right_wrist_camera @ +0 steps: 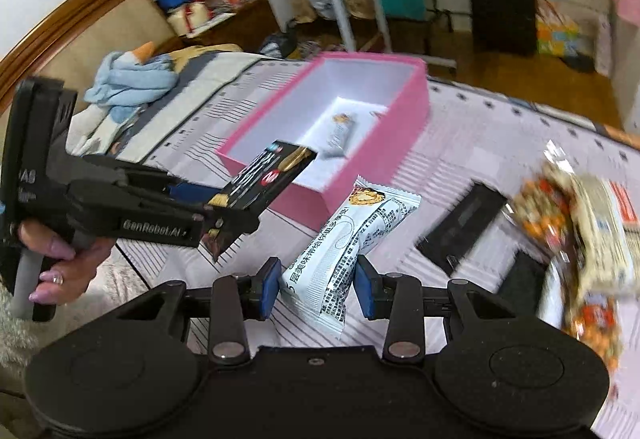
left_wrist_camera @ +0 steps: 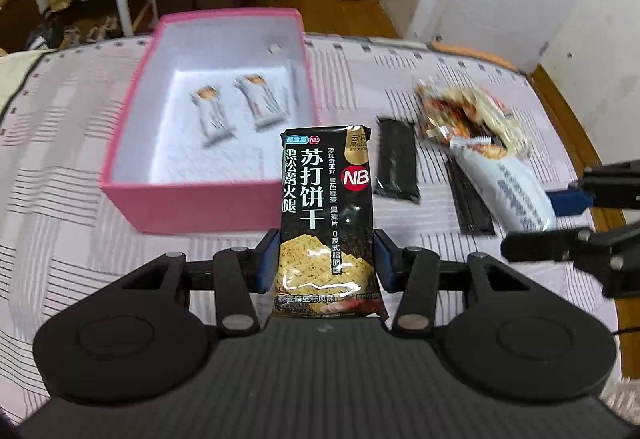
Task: Organize snacks
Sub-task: 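Carry the cracker pack and white bar into the pink box and release both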
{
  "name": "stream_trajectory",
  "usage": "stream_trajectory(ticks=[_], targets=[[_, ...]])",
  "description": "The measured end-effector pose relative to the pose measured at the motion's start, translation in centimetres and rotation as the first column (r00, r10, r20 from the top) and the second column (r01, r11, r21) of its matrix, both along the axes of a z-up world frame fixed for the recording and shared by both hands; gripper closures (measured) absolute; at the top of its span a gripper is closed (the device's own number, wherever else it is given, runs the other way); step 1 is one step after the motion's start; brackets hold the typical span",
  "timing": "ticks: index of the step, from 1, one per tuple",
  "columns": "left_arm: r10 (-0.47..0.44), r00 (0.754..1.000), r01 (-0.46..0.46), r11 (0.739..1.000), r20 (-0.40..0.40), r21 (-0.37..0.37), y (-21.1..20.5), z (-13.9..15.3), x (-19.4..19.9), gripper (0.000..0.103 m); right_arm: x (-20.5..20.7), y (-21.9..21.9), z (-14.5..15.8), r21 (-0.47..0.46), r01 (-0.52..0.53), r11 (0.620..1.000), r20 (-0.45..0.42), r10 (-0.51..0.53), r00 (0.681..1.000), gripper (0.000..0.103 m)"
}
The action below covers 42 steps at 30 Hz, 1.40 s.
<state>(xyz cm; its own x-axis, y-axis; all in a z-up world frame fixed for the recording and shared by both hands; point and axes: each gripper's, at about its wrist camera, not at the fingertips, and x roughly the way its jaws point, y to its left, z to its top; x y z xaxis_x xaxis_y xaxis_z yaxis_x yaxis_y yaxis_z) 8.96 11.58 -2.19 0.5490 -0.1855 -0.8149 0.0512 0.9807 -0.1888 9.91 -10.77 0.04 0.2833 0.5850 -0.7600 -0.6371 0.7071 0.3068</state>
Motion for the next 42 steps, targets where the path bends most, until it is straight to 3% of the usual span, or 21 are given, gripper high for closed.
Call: stream_trajectory(ticks=[5,9,12,14,17,24,31,35,38,42], targets=[[0.06,0.997,-0.06,0.998,0.052,0.011,2.5,1.5,1.3,0.056,1.3,3.4,1.1,0.003,-0.086,0.996,0.111,0.085,0.99,0.059],[0.124,0.99,-0.125,0.992,0.059,0.008,4.3,1.0,3.7,0.056,3.5,6.9,0.8,-0.022,-0.146,0.989,0.197,0.147,0.969,0.059],[0.181,0.982,-0.182,0.983,0.05,0.029,5.5,-0.6,6.6,0.056,6.6,9.5,-0.7,-0.03,-0.161,0.986,0.166,0.164,0.972,0.059],[0.202,0.978,-0.203,0.979,0.046,0.004,6.5,-2.1,8.6,0.056,8.7,11.6,-2.1,-0.068,-0.177,0.982,0.161,0.186,0.969,0.059],[0.234,0.972,-0.234,0.972,-0.008,-0.003,7.9,-4.8,11.3,0.056,11.5,13.7,-4.2,-0.122,-0.199,0.972,0.14,0.216,0.966,0.059],[0.251,0.963,-0.245,0.967,-0.095,0.077,9.6,-9.6,15.3,0.056,14.3,17.0,-8.6,-0.216,-0.26,0.941,0.098,0.286,0.953,0.059],[0.253,0.961,-0.235,0.959,-0.107,0.161,9.2,-10.8,15.7,0.055,13.5,18.9,-10.2,-0.33,-0.303,0.894,0.11,0.356,0.928,0.059],[0.261,0.959,-0.245,0.959,-0.109,0.139,9.0,-10.7,15.3,0.049,12.8,19.0,-10.2,-0.346,-0.305,0.887,0.122,0.365,0.923,0.05],[0.257,0.963,-0.246,0.961,-0.081,0.125,8.9,-10.0,14.5,0.044,12.2,18.2,-9.5,-0.329,-0.284,0.901,0.156,0.348,0.924,0.048],[0.257,0.966,-0.251,0.955,-0.023,0.156,8.6,-8.0,12.9,0.04,11.2,15.6,-7.2,-0.234,-0.251,0.939,0.185,0.297,0.937,0.048]])
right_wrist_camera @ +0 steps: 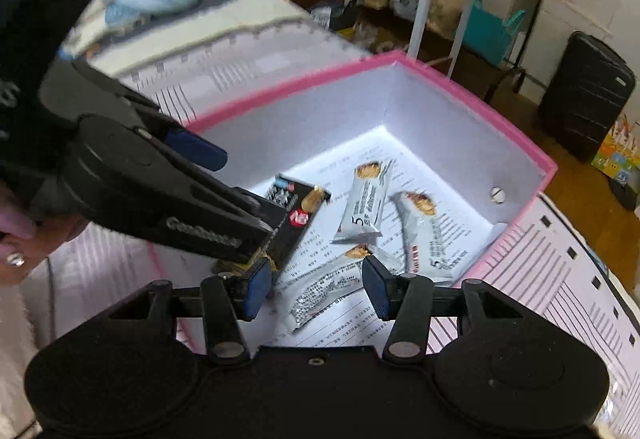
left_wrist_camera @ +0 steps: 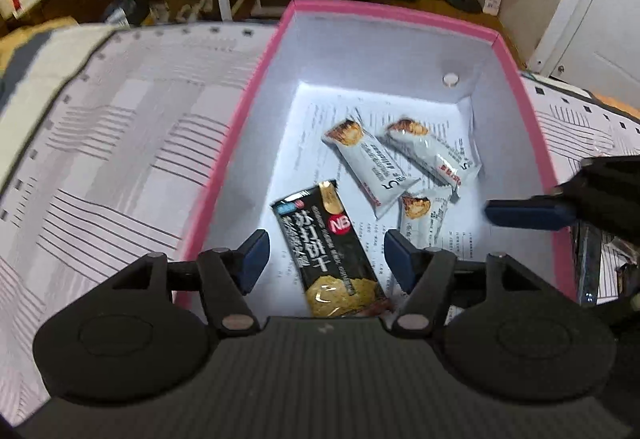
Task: Organize snacks
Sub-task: 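Carry the cracker pack and white bar into the pink box and release both, then move both open tools back to the snack pile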
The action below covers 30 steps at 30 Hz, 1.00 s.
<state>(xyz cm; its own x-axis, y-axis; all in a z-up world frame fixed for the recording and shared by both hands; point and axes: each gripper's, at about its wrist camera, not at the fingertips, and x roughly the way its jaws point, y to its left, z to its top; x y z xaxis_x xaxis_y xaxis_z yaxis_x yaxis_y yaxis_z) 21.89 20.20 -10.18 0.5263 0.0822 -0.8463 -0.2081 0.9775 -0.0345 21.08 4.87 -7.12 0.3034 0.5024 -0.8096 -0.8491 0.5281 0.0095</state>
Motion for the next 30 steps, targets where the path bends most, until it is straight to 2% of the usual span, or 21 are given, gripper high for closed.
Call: stream_trajectory(ticks=[5,10,17,20,25,30], targets=[[-0.029,0.998,0.03,1.0,0.061,-0.006,-0.4,3.5,-2.3,0.04,-1.7,-4.1,3.9,0.105,0.051,0.993,0.009,-0.052,0.999,0.047],[-0.079,0.989,0.081,0.997,0.122,-0.012,-1.7,7.0,-4.7,0.04,-3.2,-7.5,6.8,0.139,0.126,0.982,-0.004,-0.127,0.992,0.047],[-0.178,0.963,0.176,0.984,0.203,0.029,-5.2,11.1,-8.1,0.035,-5.8,-12.0,10.0,0.168,0.182,0.969,-0.01,-0.182,0.983,0.047],[-0.238,0.942,0.235,0.971,0.237,0.042,-7.0,12.4,-9.3,0.035,-6.9,-14.0,11.1,0.203,0.189,0.961,-0.021,-0.189,0.982,0.047],[-0.313,0.91,0.308,0.949,0.274,0.062,-10.5,13.7,-10.7,0.035,-8.8,-17.1,10.9,0.216,0.225,0.95,-0.017,-0.227,0.974,0.046],[-0.344,0.899,0.354,0.935,0.269,0.015,-13.6,12.2,-9.5,0.035,-10.1,-19.4,8.7,0.187,0.293,0.938,-0.017,-0.295,0.955,0.045]])
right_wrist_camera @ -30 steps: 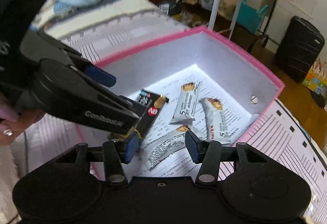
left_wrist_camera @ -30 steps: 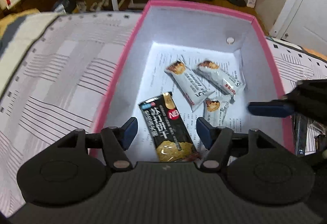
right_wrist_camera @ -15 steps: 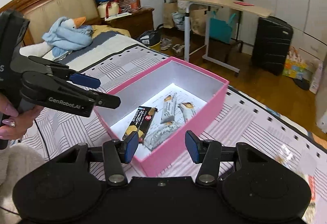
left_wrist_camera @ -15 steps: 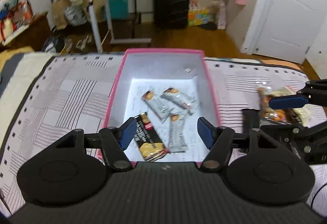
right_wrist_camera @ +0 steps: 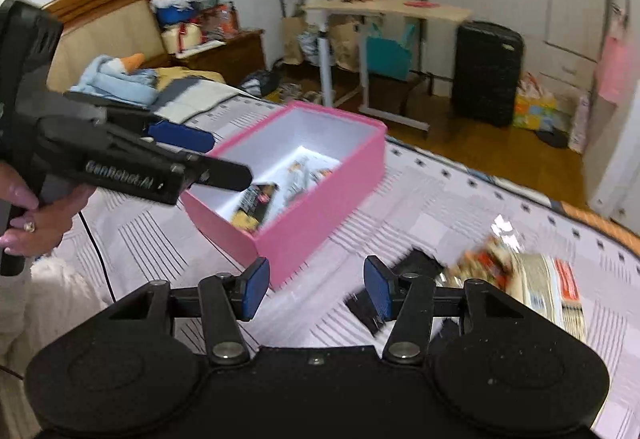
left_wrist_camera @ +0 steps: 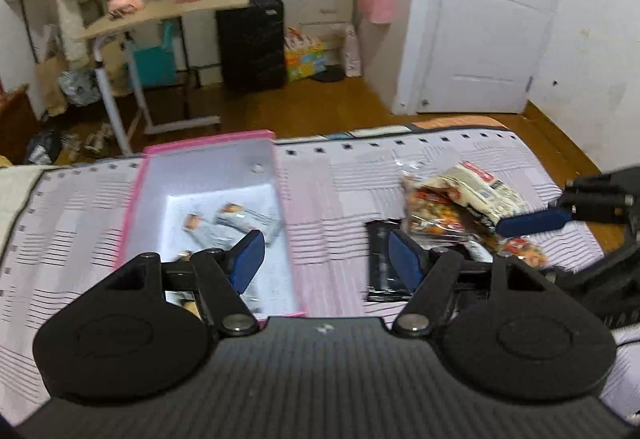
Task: Organize snacks
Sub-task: 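Move both open tools back to the snack pile, then grasp a black bar with the left tool while the right tool grasps another black bar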
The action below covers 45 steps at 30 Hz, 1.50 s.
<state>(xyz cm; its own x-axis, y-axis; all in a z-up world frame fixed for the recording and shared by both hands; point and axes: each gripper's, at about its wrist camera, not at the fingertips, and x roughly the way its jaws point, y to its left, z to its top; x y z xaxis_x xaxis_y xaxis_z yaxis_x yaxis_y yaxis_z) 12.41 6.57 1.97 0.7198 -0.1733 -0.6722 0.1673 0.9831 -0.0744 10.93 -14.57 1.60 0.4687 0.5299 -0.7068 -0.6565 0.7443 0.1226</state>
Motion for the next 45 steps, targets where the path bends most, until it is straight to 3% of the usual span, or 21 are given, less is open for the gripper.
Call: stream_trajectory(ticks=[5,10,16,20,25,28,31,34,36,37,39,41,42,45], targets=[[-0.047,0.998,0.046,0.999,-0.048,-0.02,-2.8,-3.2,1.8,0.035,0.1,-2.7,-3.6,0.024,0.101,0.995,-0.081,-0.099,0.992,0.041],[-0.073,0.993,0.071,0.997,-0.093,-0.022,-5.4,-7.1,3.7,0.035,1.8,-4.7,-8.9,0.016,0.221,0.975,-0.214,-0.213,0.953,0.041],[-0.067,0.986,0.067,0.998,-0.154,-0.011,-7.8,-12.1,7.1,0.035,3.0,-5.9,-13.1,-0.017,0.327,0.945,-0.245,-0.321,0.915,0.037],[-0.057,0.987,0.061,0.998,-0.151,0.018,-9.0,-15.2,9.2,0.031,3.0,-6.5,-15.1,-0.041,0.353,0.935,-0.259,-0.351,0.9,0.032],[-0.065,0.996,0.072,0.993,-0.068,0.097,-10.7,-17.9,10.4,0.017,2.8,-4.9,-16.8,-0.09,0.351,0.932,-0.146,-0.361,0.921,0.026],[-0.04,0.997,0.05,0.988,-0.067,0.144,-11.1,-19.1,11.2,0.017,3.1,-4.3,-18.0,-0.09,0.395,0.914,-0.1,-0.403,0.91,0.023],[-0.017,0.995,0.027,0.993,-0.097,0.111,-10.5,-20.2,11.8,0.017,3.0,-3.8,-18.8,-0.075,0.41,0.909,-0.054,-0.414,0.908,0.021],[-0.01,0.992,0.015,0.999,-0.128,0.035,-9.7,-20.7,11.9,0.025,3.1,-3.6,-19.4,-0.07,0.43,0.9,-0.021,-0.433,0.901,0.02],[-0.025,0.992,0.025,1.0,-0.121,-0.002,-9.5,-20.8,11.6,0.041,3.2,-3.5,-19.3,-0.051,0.455,0.889,-0.014,-0.456,0.89,0.019],[-0.028,0.992,0.027,1.0,-0.119,-0.005,-9.6,-20.7,11.5,0.055,3.4,-3.4,-19.6,-0.036,0.469,0.883,-0.012,-0.47,0.883,0.019],[-0.02,0.991,0.021,1.0,-0.132,0.009,-9.8,-20.4,11.3,0.057,3.2,-3.4,-19.9,-0.011,0.496,0.868,0.009,-0.496,0.868,0.023],[-0.015,0.987,0.014,1.0,-0.159,-0.009,-9.6,-20.2,11.0,0.057,2.7,-3.1,-20.0,-0.03,0.496,0.868,0.063,-0.494,0.867,0.038],[-0.008,0.984,0.005,1.0,-0.179,-0.02,-9.4,-20.0,10.7,0.057,2.3,-3.0,-20.0,-0.03,0.483,0.875,0.084,-0.479,0.874,0.044],[0.008,0.975,-0.017,0.999,-0.221,-0.038,-8.8,-19.4,9.8,0.057,1.5,-3.2,-19.9,-0.02,0.418,0.908,0.09,-0.415,0.905,0.046]])
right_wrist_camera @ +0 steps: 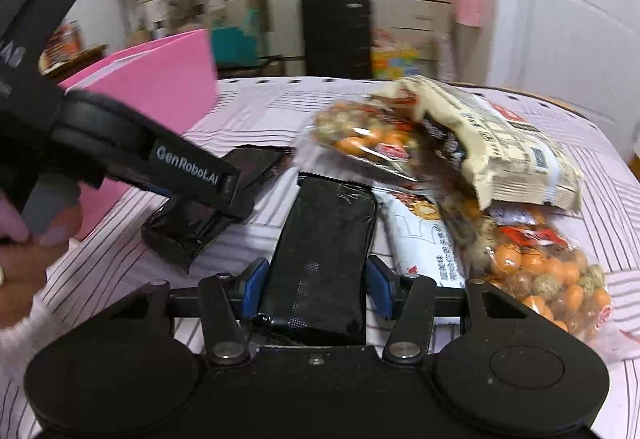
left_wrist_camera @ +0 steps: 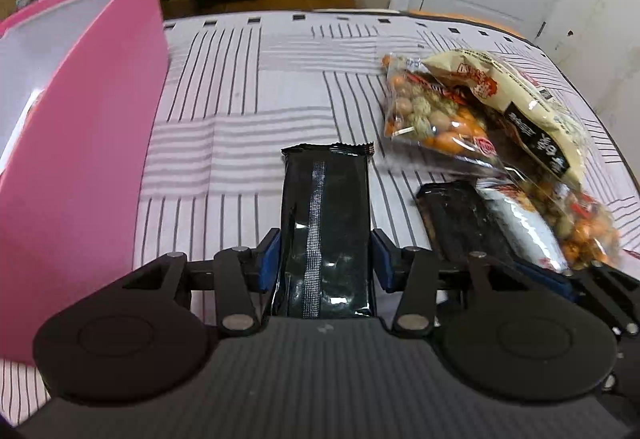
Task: Organize snacks
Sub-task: 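Grasp a black bar with the left tool while the right tool grasps another black bar, then carry both black bars into the pink box and open both tools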
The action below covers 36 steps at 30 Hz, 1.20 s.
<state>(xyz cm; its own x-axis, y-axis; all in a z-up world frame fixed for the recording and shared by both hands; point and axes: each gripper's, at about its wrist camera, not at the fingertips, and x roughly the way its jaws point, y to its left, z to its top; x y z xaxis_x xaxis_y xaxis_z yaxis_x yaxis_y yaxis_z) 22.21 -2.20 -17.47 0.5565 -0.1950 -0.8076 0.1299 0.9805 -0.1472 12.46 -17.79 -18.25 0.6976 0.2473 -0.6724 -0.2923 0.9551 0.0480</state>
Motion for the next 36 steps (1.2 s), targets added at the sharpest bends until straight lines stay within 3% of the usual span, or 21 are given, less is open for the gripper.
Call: stream_trajectory(ticks=[2,4,10,11,12,13,14,18,36], targets=[[0.014,1.0,-0.014,1.0,-0.018,0.017,0.1,0.0,-0.5,0.057,-0.6,-0.2,0.1,-0.006,-0.03,1.0,-0.002,0.03,1.0,0.045],[0.02,1.0,-0.019,0.999,-0.022,0.029,0.2,-0.2,-0.7,0.057,-0.7,-0.3,0.2,-0.029,-0.034,0.999,-0.003,0.034,0.999,0.036],[0.021,1.0,-0.021,0.998,-0.004,0.061,-0.2,-0.4,-1.0,0.057,0.0,-0.5,0.0,-0.002,-0.022,1.0,-0.013,0.022,1.0,0.031],[0.022,1.0,-0.022,0.998,-0.002,0.062,-0.2,-0.4,-1.1,0.057,0.2,-0.1,-0.1,-0.011,-0.027,1.0,0.0,0.027,1.0,0.032],[0.023,1.0,-0.023,0.998,-0.002,0.062,-0.2,-0.4,-1.1,0.057,0.3,0.3,-0.2,-0.022,-0.034,0.999,0.013,0.035,0.999,0.037],[0.023,1.0,-0.023,0.998,-0.006,0.062,-0.2,-0.3,-1.2,0.057,0.4,0.6,-0.2,-0.038,-0.036,0.999,0.026,0.037,0.999,0.049],[0.024,1.0,-0.023,0.998,-0.011,0.06,-0.2,-0.2,-1.2,0.057,0.3,0.9,-0.1,-0.041,-0.037,0.998,0.033,0.038,0.999,0.05],[0.024,0.999,-0.024,1.0,-0.035,0.018,-0.1,0.4,-1.7,0.057,0.2,0.9,0.6,-0.037,-0.039,0.999,0.001,0.039,0.999,0.05],[0.015,0.996,-0.01,0.998,-0.083,0.059,0.3,5.8,-7.9,0.057,-3.8,-1.7,6.1,0.077,-0.153,0.985,-0.219,0.166,0.962,0.05]])
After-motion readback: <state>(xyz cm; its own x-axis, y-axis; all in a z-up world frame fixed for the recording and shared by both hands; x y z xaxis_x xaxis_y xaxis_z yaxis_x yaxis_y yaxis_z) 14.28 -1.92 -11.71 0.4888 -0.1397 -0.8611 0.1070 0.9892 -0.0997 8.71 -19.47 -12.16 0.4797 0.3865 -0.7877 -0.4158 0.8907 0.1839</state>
